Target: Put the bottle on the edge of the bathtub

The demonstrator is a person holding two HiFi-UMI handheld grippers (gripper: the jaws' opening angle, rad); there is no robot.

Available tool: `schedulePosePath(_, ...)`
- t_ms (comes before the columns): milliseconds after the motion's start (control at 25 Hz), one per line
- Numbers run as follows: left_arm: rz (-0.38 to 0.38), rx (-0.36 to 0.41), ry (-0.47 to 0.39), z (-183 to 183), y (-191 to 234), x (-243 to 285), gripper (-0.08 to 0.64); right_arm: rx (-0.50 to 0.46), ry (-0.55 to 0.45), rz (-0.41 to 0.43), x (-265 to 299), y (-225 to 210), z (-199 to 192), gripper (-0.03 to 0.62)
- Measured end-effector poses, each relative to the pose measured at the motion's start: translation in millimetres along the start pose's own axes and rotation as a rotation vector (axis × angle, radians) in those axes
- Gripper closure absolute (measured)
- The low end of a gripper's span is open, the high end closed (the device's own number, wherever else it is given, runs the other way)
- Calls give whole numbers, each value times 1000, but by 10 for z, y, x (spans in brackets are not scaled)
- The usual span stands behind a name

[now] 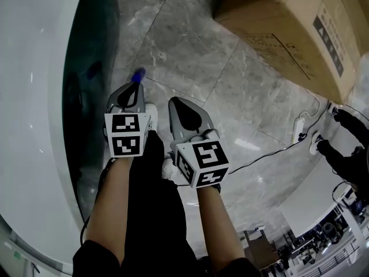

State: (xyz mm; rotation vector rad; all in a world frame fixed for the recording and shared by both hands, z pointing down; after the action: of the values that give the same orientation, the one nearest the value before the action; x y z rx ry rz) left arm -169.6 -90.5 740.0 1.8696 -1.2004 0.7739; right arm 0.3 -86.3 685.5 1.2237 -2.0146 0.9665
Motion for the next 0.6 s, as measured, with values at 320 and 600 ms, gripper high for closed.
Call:
schedulePosePath(320, 7, 25, -49, 197, -228, -262, 560, -19, -43, -5, -297, -41, 133, 578)
schedulePosePath(600, 28, 52, -102, 381, -425, -575, 560, -32, -94, -7, -558, -3, 323, 578)
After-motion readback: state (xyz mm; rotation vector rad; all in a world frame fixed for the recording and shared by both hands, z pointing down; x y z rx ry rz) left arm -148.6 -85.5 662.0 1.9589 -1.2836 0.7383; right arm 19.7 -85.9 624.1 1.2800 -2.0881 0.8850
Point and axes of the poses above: the fingertips, and each gripper's own axes: x forward along the fingers, y to its left, z out of its top, the point moved 10 cm from there along -x, backward along the fingers, and after that the axes turned 11 degrees about -z, right-handed, at the moved point
